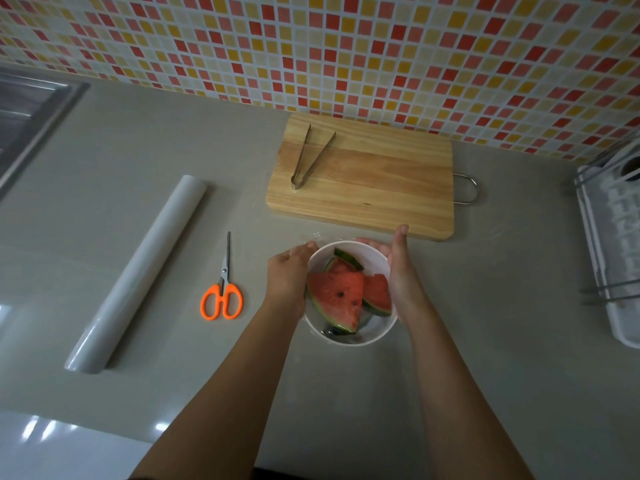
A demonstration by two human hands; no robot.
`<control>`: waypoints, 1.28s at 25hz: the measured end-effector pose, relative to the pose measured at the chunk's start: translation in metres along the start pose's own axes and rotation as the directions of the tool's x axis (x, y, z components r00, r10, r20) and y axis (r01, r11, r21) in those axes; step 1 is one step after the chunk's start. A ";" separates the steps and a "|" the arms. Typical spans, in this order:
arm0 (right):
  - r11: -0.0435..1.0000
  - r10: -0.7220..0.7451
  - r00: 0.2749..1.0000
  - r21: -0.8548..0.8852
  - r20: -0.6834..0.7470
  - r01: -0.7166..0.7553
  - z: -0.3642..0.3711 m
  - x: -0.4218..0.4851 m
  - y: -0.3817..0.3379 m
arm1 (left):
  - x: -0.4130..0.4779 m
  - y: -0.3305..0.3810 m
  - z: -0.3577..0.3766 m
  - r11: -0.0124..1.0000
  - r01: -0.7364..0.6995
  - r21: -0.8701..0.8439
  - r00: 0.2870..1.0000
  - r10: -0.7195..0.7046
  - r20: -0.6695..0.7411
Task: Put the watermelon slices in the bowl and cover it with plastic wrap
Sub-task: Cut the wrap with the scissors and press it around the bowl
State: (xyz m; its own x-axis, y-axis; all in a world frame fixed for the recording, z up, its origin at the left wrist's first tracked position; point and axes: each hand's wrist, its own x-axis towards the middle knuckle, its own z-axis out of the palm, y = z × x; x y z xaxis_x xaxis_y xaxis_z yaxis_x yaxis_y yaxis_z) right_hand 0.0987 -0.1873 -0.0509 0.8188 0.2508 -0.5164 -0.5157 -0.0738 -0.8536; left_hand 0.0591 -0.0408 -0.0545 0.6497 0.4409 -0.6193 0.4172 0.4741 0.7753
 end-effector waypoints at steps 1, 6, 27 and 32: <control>1.000 0.007 1.000 0.000 -0.010 -0.007 0.000 0.000 0.000 | 0.000 0.001 0.000 1.000 0.003 -0.023 1.000 -0.002 0.025; 0.996 0.074 0.991 -0.043 -0.107 -0.079 0.002 0.000 -0.003 | 0.004 0.003 0.000 0.998 0.015 -0.056 0.997 -0.010 0.081; 0.951 -0.145 0.928 -0.309 -0.343 0.034 -0.003 -0.021 0.027 | 0.004 0.002 0.005 0.999 0.039 0.016 0.996 -0.040 0.084; 0.804 -0.377 0.923 -0.522 -0.076 0.285 -0.016 -0.011 0.009 | 0.008 -0.001 0.004 0.984 0.141 -0.111 0.975 -0.118 0.190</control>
State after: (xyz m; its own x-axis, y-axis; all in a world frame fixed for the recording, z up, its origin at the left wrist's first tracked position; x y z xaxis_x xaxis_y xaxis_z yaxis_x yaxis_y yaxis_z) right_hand 0.0887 -0.2066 -0.0540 0.9693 0.1864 -0.1602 -0.0492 -0.4916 -0.8695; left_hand 0.0661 -0.0408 -0.0596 0.7046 0.2291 -0.6716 0.4314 0.6131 0.6618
